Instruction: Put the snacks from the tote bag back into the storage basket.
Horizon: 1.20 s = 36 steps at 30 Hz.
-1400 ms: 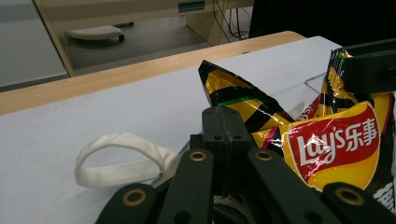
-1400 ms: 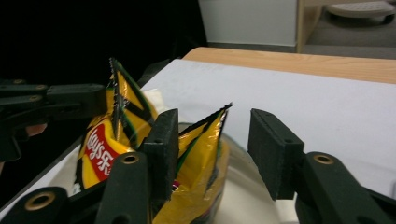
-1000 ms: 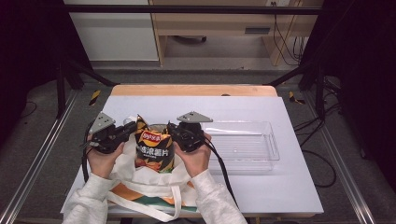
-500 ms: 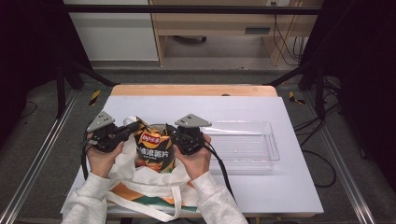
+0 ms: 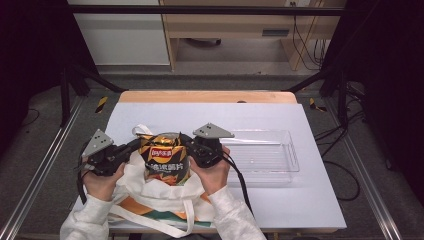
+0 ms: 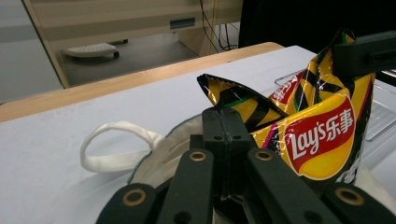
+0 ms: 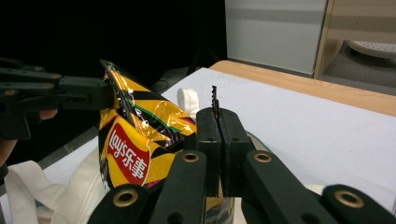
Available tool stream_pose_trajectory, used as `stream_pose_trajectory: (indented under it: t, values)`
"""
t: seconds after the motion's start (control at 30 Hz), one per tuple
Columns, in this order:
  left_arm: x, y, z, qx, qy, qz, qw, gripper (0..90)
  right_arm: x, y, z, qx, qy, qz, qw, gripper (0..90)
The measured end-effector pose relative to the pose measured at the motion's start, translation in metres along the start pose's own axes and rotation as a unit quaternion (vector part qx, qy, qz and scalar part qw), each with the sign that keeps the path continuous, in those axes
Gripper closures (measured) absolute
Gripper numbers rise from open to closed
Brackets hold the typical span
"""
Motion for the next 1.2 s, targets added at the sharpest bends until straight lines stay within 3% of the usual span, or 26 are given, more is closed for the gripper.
stream_pose_trajectory:
  t: [0.13,0.2,0.23,0.47,0.7,0.87,1.07,1.2]
  values:
    - [-0.001,-0.003,-0.006,-0.003,0.008,-0.002,1.0,90.0,0.004,0.001,0.0,-0.009,-0.004,-0.002,1.0,88.7]
    - [-0.002,-0.005,-0.006,-0.003,0.012,0.0,0.9999,90.0,0.004,0.001,-0.001,-0.01,-0.001,-0.003,1.0,85.2]
    - [-0.002,-0.006,-0.006,-0.004,0.012,-0.002,0.9999,90.0,0.004,0.0,-0.003,-0.009,0.0,-0.005,0.9999,79.1]
    - [-0.007,-0.007,-0.005,-0.007,0.026,0.0,0.9996,90.0,0.003,-0.004,-0.019,-0.018,0.001,-0.006,0.9998,71.8]
    - [-0.01,-0.007,-0.005,-0.008,0.023,-0.002,0.9997,90.0,0.005,-0.007,-0.019,-0.015,0.01,-0.005,0.9998,75.0]
    - [-0.01,-0.007,-0.006,-0.007,0.025,-0.004,0.9997,90.0,0.012,-0.007,-0.012,0.002,0.007,-0.011,0.9999,89.6]
    - [-0.012,-0.002,-0.011,-0.013,0.021,-0.012,0.9996,90.0,0.012,0.0,-0.013,0.007,0.007,-0.015,0.9998,90.0]
    - [-0.015,0.005,-0.019,-0.027,0.015,-0.015,0.9994,90.0,0.011,0.009,-0.016,-0.004,0.011,-0.016,0.9998,90.0]
Point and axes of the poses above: each handheld gripper's, and its own axes: z roughly forward along the jaws, y roughly out of its top, x roughly to its left, the point moved 5 cm from there along z, roughly forward along the jaws, and after that the axes turned 11 degrees about -z, right-handed, at the moved point
